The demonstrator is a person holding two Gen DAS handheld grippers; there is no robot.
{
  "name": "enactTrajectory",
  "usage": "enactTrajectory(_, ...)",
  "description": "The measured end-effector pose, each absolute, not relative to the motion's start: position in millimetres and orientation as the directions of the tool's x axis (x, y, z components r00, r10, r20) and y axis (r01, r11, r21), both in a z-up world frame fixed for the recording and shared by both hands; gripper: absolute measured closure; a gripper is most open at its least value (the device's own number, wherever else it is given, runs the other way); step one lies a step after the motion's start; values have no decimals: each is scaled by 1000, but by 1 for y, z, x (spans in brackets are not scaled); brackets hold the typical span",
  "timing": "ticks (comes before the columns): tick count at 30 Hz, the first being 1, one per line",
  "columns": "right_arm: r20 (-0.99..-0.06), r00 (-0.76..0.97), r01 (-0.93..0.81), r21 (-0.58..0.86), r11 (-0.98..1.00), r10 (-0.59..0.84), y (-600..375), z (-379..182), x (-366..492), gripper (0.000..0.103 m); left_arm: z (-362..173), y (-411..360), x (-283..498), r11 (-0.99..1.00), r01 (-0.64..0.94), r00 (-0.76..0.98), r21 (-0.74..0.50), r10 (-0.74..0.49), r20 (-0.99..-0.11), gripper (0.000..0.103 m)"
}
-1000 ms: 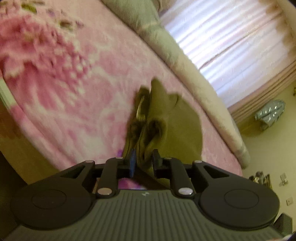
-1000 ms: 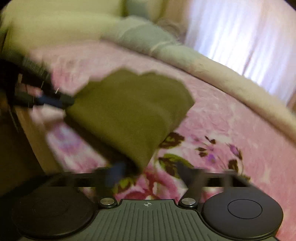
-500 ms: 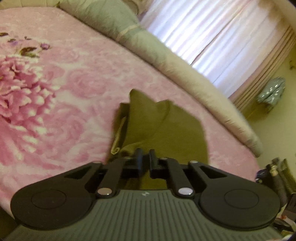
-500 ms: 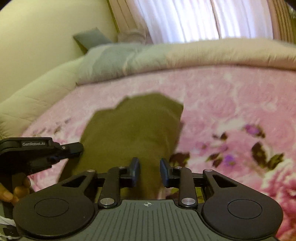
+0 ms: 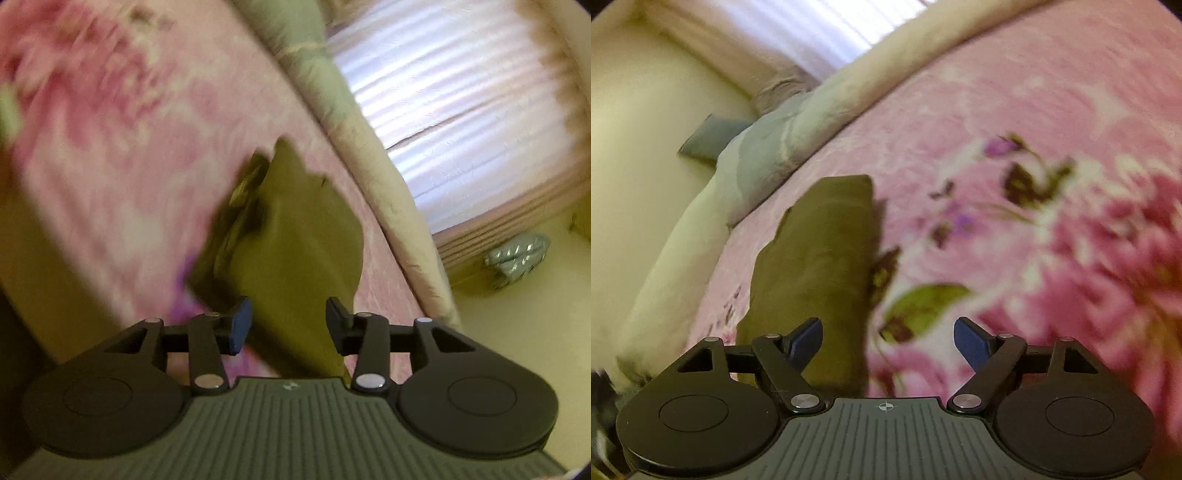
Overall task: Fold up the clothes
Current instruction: 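Open the right tool and press the bundle while the left tool holds it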
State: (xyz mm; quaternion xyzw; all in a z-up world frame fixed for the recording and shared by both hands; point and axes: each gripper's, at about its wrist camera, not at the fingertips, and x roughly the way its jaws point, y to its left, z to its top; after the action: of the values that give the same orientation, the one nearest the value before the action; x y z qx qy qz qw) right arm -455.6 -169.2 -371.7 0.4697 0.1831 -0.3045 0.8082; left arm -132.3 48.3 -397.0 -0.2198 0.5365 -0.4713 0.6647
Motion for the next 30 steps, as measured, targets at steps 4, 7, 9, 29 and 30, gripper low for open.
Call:
enactTrajectory(4, -585, 747, 665, 663, 344, -317, -163, -369, -473, 22, -423, 40, -137, 499, 265, -27, -825, -852, -523, 63)
enactTrajectory(7, -588, 746, 666, 673, 322, -314, -159, -367, -486, 22, -431, 33, -140, 505, 244, -11, -828, -852, -523, 63)
enactTrajectory(9, -589, 745, 666, 680, 307, -312, -156, -366, -495, 22, -432, 28, -142, 504, 245, 4, -828, -855, -519, 63)
enactTrajectory(29, -596, 761, 649, 701, 295, -256, -175, -377, -484, 22, -384, 56, -43, 495, 439, -1, -749, -834, -552, 96)
enactTrajectory(30, -592, 768, 641, 706, 300, -245, -179, -378, -480, 22, -391, 57, -37, 488, 429, -20, -760, -836, -548, 96)
